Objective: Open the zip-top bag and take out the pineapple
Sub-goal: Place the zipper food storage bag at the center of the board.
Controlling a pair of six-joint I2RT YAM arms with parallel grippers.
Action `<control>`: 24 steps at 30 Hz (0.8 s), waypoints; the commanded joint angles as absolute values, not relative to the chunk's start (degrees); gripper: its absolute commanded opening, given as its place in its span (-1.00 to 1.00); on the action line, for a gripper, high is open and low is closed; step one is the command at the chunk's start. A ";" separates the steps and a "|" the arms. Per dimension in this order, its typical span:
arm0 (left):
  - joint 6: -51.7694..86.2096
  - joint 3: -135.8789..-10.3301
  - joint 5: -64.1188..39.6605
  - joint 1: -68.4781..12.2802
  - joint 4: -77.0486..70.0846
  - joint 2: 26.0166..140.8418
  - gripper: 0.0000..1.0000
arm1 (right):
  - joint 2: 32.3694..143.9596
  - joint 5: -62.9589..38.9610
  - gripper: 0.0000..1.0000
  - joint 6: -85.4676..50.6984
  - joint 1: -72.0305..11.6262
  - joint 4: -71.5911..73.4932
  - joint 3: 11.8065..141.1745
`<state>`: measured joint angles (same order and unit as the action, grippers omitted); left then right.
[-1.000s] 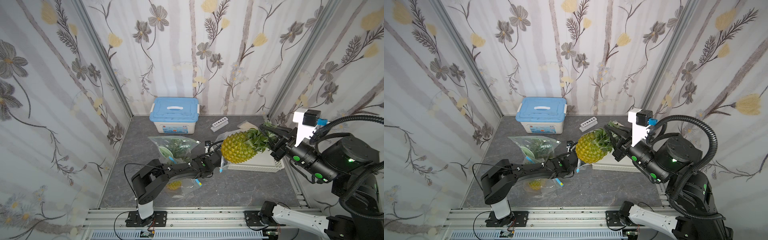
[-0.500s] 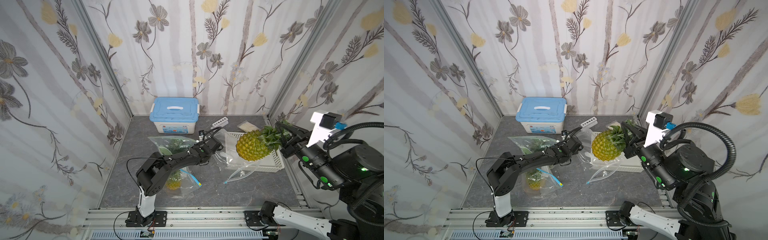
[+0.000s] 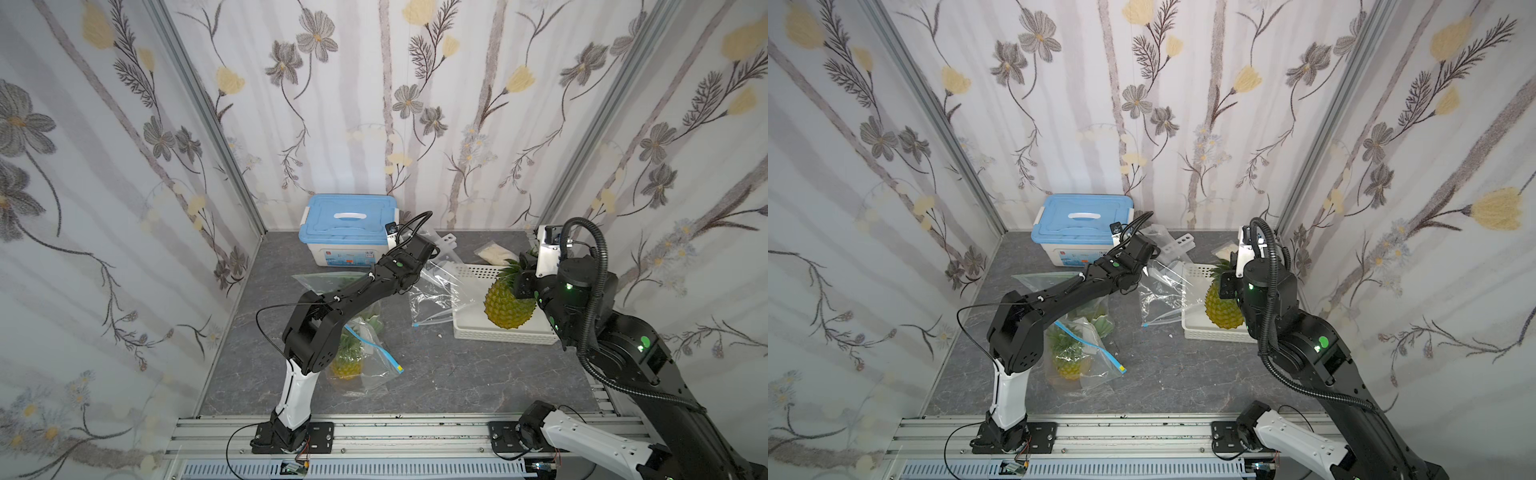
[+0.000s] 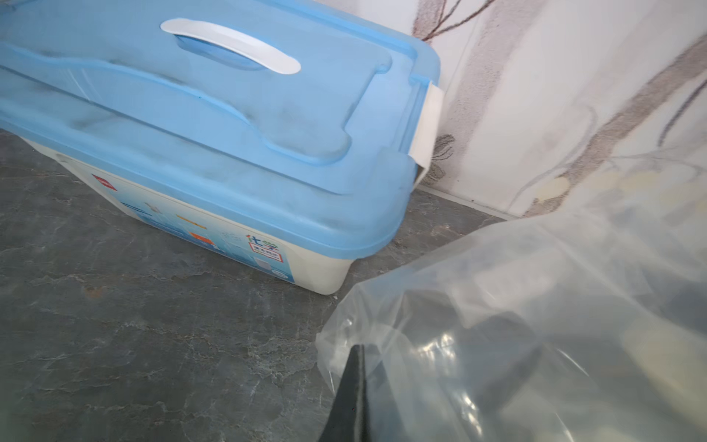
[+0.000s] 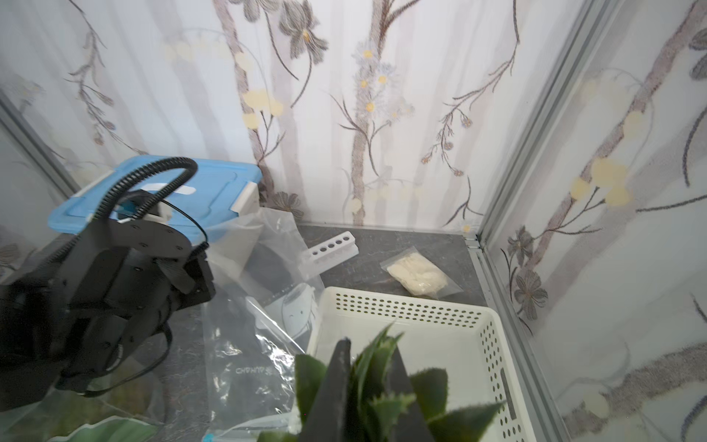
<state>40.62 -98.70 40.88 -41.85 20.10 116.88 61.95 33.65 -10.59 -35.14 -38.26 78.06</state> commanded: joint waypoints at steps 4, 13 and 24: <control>37.22 -98.51 41.36 -39.43 20.57 116.78 -0.28 | 64.69 28.41 -1.00 -10.02 -26.22 -23.26 72.42; 30.39 -99.31 42.01 -39.11 19.10 110.70 0.57 | 72.86 22.99 -1.00 -11.16 -21.30 -17.88 70.95; 21.67 -91.40 35.78 -37.09 12.82 93.16 0.64 | 78.43 25.09 -1.00 -9.14 -16.27 -15.14 72.69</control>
<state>24.27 -93.23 37.85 -38.20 15.18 95.15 77.80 24.43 -10.00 -17.02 -22.65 71.92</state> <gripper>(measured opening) 0.824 0.115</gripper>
